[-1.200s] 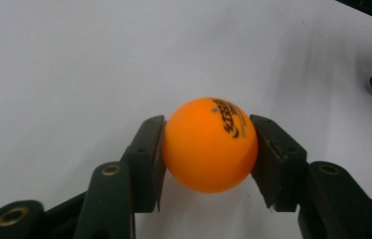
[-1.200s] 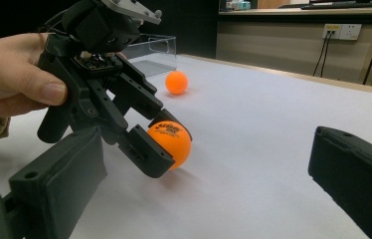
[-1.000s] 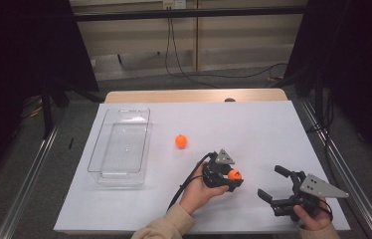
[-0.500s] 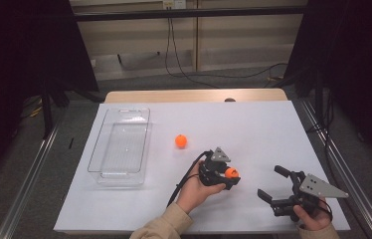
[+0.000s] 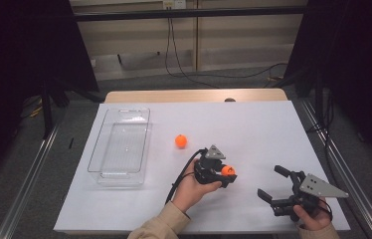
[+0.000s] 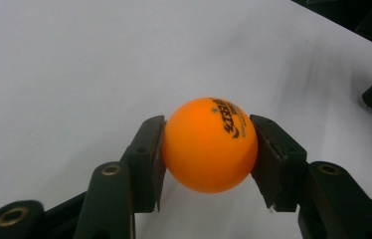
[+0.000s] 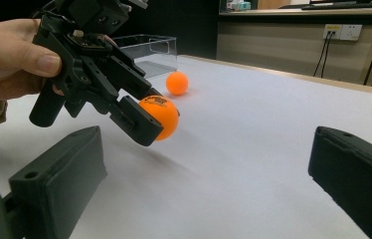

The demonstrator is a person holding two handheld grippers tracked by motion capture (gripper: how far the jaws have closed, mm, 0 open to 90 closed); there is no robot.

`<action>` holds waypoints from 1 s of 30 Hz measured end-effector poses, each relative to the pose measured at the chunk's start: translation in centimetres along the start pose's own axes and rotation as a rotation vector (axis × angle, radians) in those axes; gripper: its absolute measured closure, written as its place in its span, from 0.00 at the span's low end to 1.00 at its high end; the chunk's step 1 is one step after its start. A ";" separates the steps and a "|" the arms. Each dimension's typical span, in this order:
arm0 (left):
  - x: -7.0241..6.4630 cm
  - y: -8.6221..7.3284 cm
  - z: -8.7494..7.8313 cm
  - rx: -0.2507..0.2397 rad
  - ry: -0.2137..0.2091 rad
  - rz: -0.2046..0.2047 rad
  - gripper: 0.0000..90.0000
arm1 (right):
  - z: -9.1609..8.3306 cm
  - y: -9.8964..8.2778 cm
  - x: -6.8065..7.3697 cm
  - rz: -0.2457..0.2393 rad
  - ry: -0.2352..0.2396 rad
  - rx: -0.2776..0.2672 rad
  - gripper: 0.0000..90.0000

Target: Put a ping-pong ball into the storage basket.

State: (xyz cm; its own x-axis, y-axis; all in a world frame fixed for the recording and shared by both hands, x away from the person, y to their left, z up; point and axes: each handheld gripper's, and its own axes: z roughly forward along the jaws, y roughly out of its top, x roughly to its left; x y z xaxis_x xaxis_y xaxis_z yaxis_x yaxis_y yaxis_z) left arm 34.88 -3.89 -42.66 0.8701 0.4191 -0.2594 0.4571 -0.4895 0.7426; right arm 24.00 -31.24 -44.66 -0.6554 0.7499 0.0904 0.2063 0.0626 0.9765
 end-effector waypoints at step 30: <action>1.4 0.1 -1.9 -0.008 0.032 -0.045 0.56 | 0.0 0.1 0.0 0.002 0.002 -0.002 0.01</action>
State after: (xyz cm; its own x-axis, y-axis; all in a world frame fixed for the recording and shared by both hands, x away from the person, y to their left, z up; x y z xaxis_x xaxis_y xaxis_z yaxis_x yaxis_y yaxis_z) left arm 35.80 -1.93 -41.79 0.8423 0.4647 -0.2729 0.4941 -0.4638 0.7353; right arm 24.01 -31.19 -44.60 -0.6565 0.7486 0.0929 0.2061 0.0596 0.9767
